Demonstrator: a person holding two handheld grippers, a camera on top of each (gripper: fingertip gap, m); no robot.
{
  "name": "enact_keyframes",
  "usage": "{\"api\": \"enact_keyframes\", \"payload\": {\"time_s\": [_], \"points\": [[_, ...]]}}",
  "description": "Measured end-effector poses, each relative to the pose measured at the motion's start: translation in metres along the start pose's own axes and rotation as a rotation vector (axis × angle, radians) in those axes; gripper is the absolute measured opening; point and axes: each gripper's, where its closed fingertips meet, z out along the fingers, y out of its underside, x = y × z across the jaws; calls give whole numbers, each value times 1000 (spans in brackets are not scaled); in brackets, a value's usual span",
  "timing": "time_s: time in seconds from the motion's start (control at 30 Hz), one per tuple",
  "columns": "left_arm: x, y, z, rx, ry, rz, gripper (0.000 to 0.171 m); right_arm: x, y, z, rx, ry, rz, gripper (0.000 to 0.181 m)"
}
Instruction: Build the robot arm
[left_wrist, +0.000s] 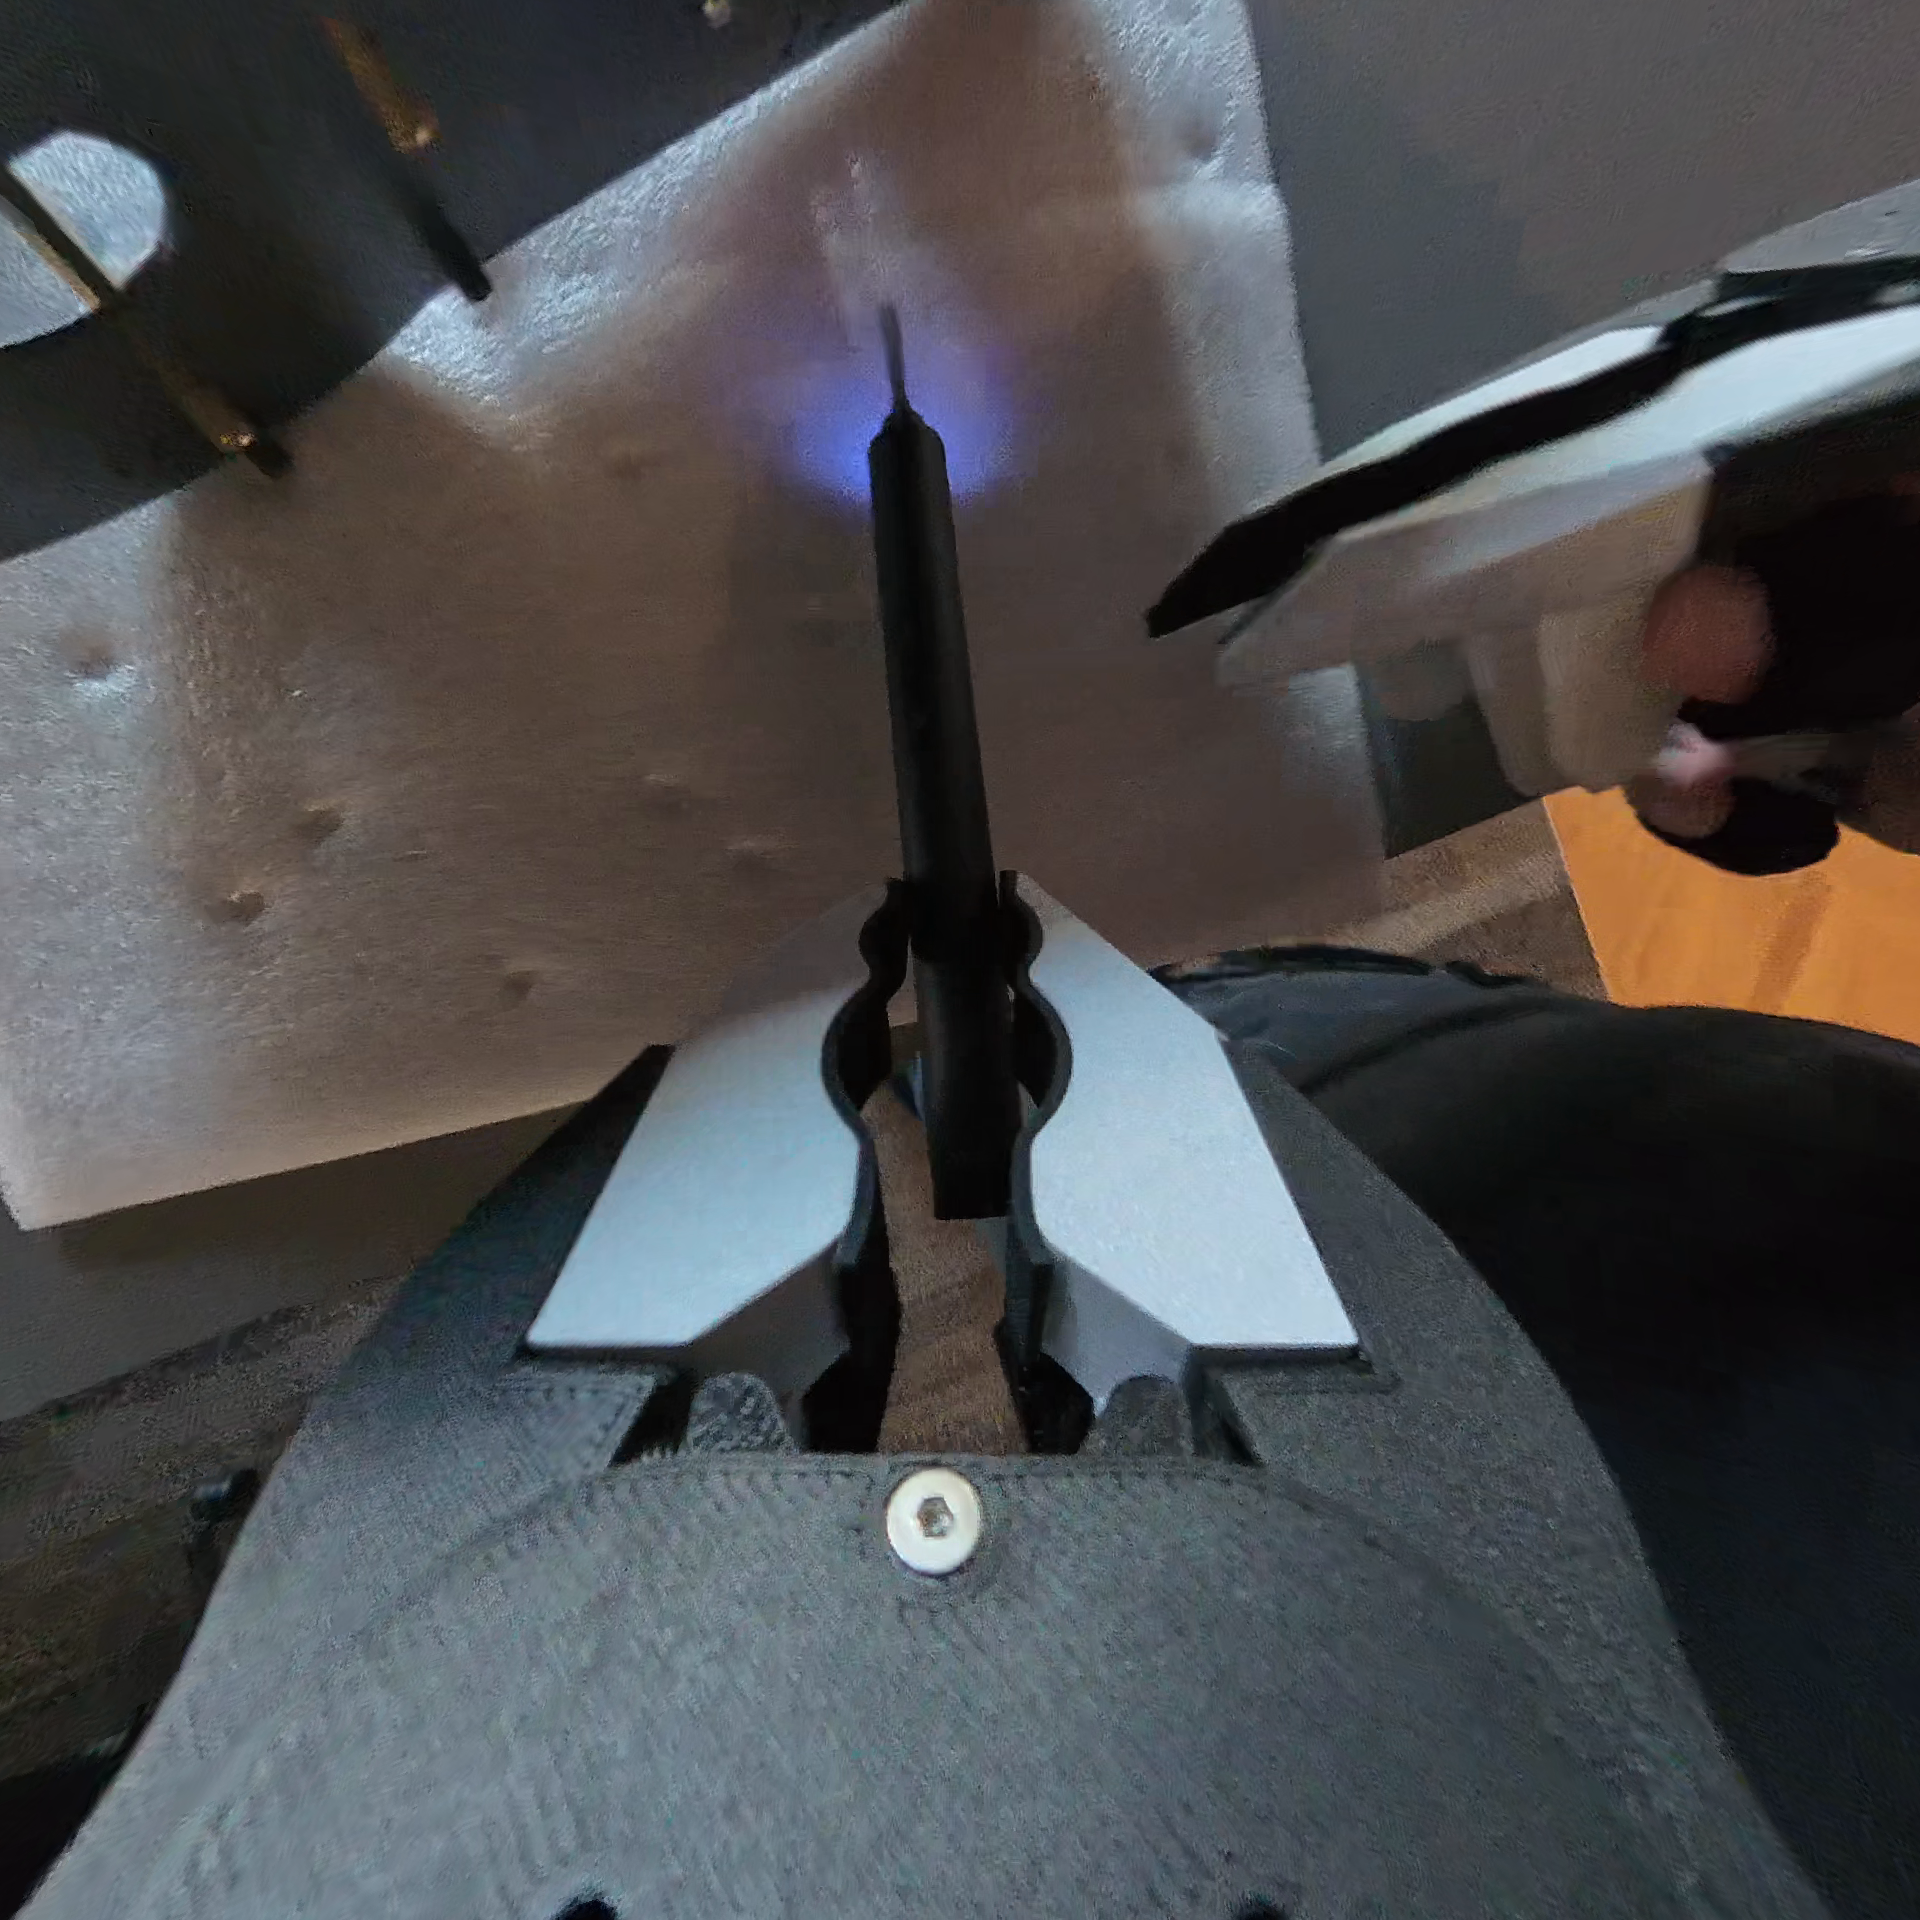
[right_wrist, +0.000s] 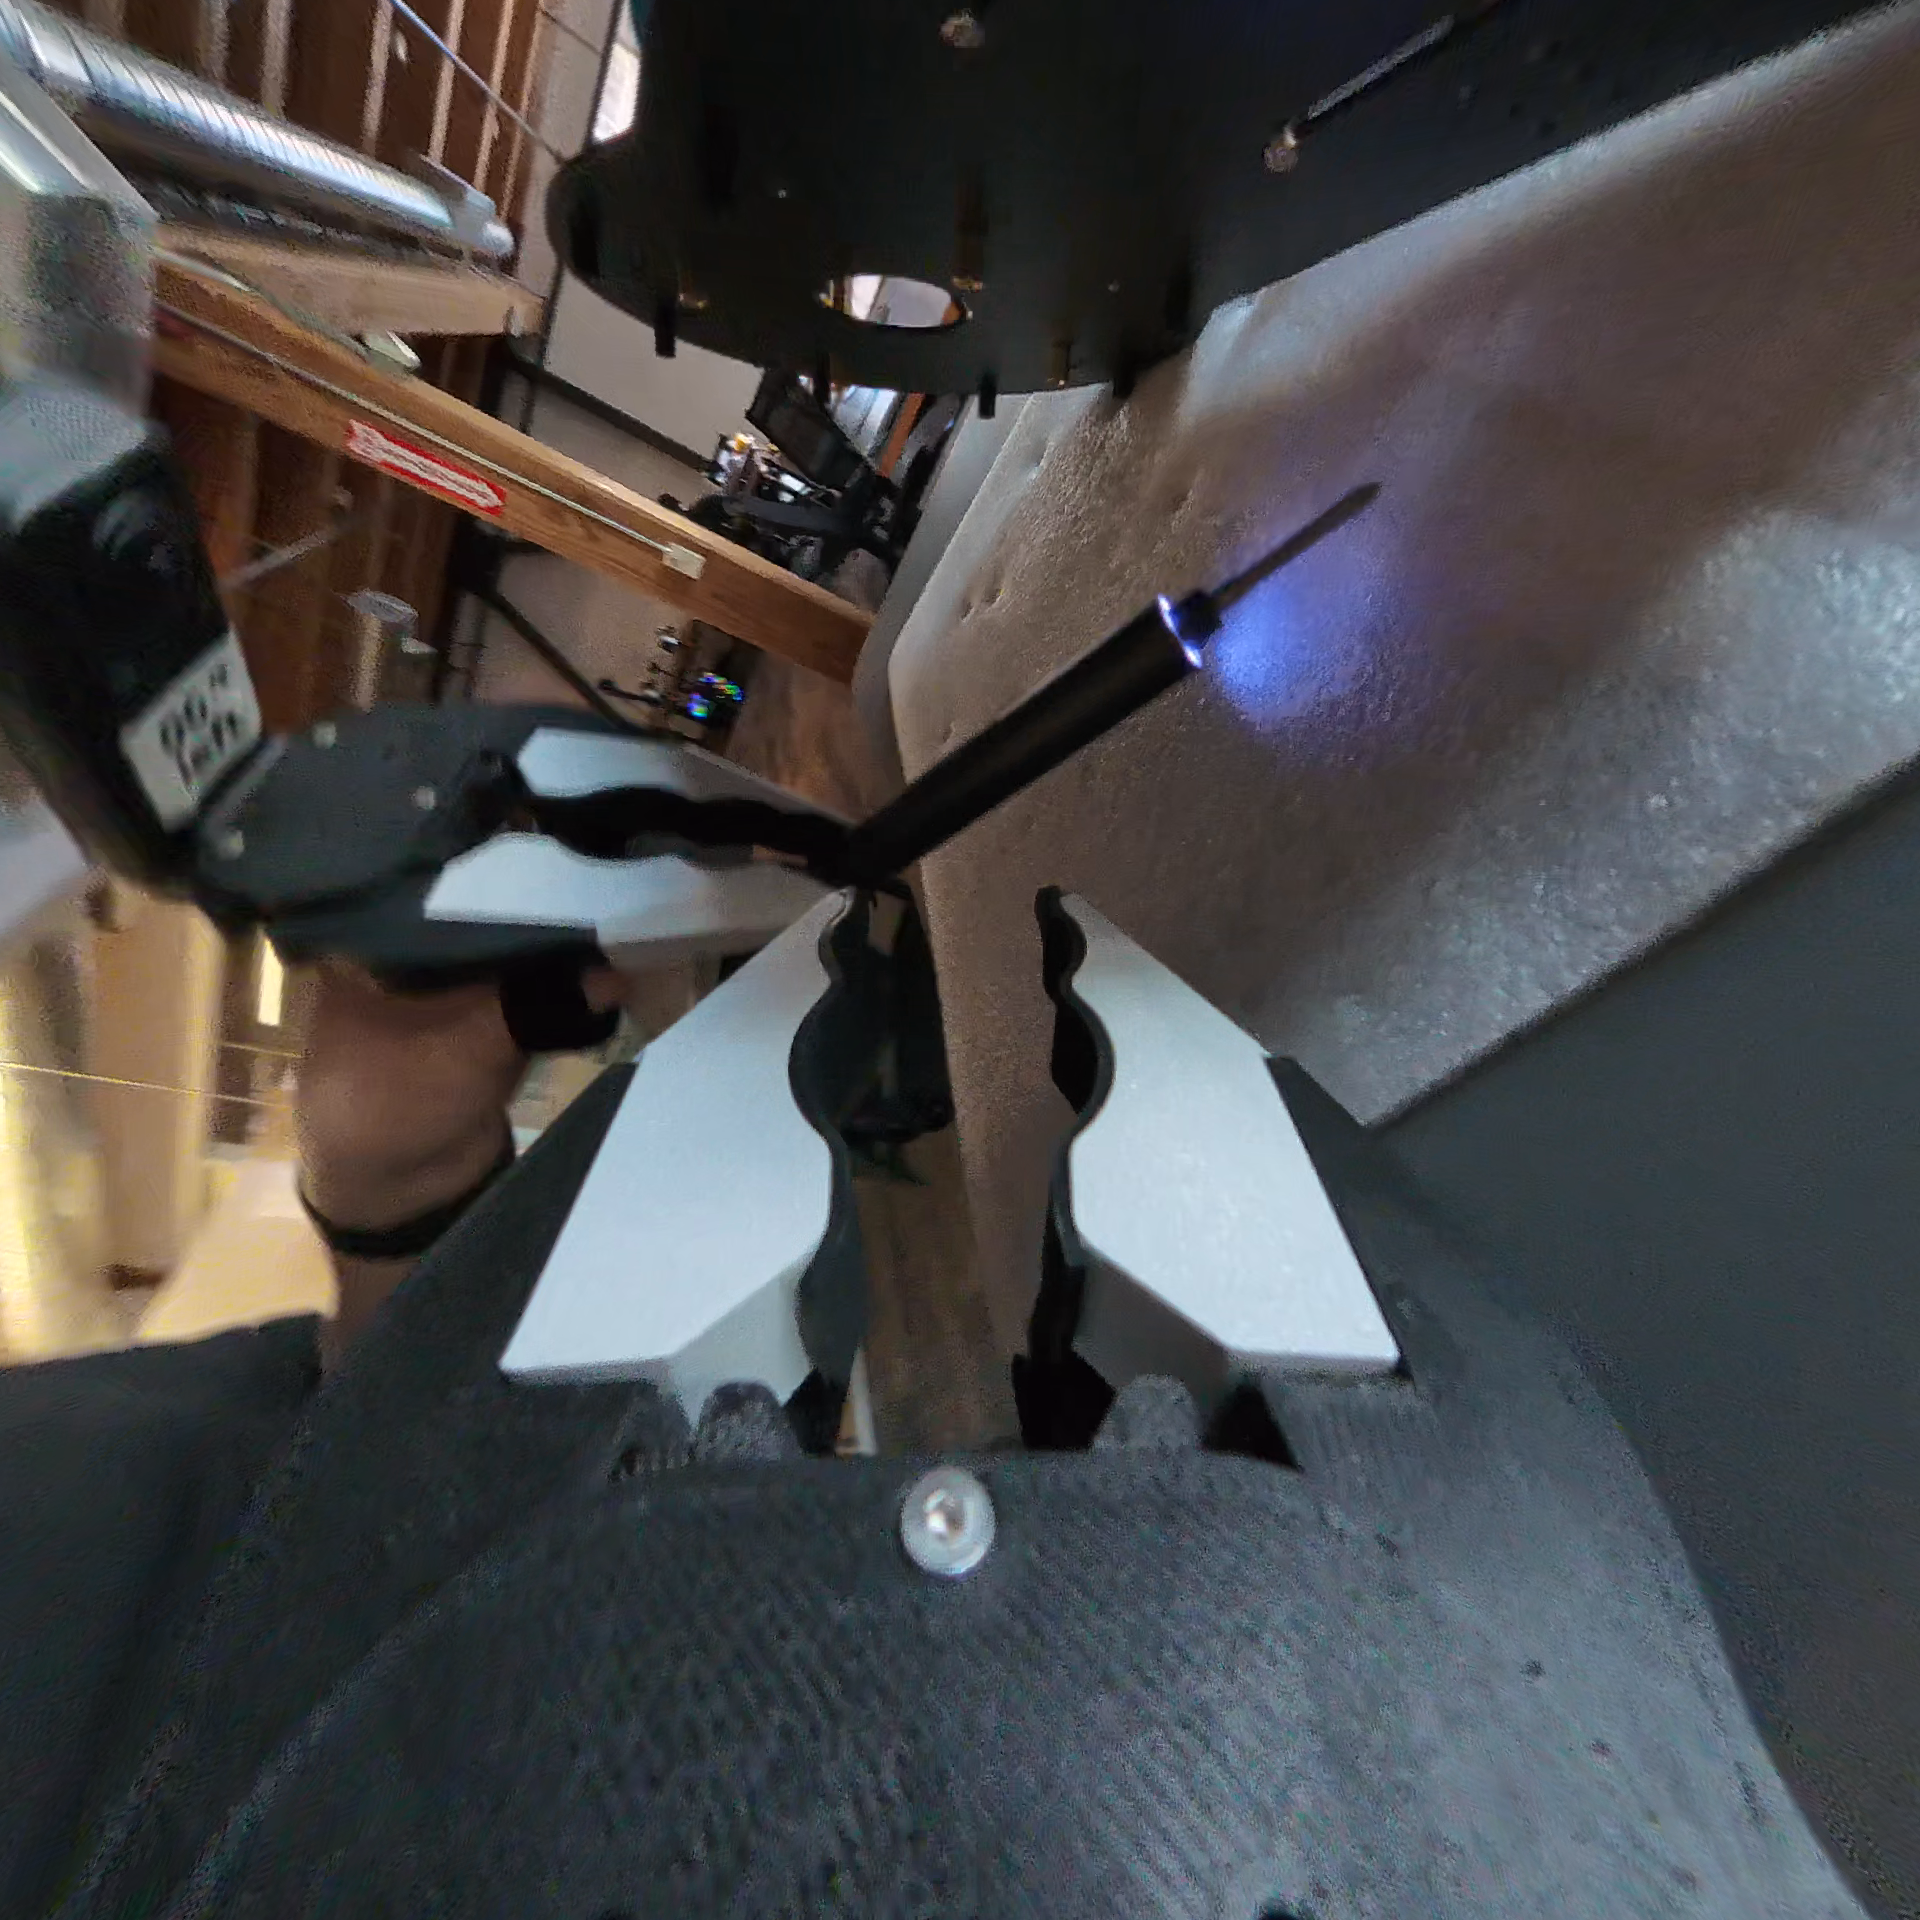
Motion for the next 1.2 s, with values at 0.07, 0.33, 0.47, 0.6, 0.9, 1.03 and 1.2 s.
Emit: {"api": "enact_keyframes", "payload": {"time_s": [0.07,0.33,0.47,0.6,0.9,1.03,1.2], "points": [[14,2,2,42,-41,10,15,-1,9,5,-66,-23,88,32],[57,5,0,200,-151,41,16,0,22,3,-73,-98,389,29],[68,4,-3,255,-162,48,16,4,9,-3,46,-116,434,27],[69,4,-5,273,-201,60,16,0,3,-3,82,-164,469,18],[93,-2,-17,424,236,-194,33,-14,-6,-6,60,-305,533,16],[91,-11,-38,505,677,-497,41,-27,-11,-5,37,-409,508,16],[85,-5,-25,398,909,-647,49,-25,-15,10,29,-406,512,16]]}}
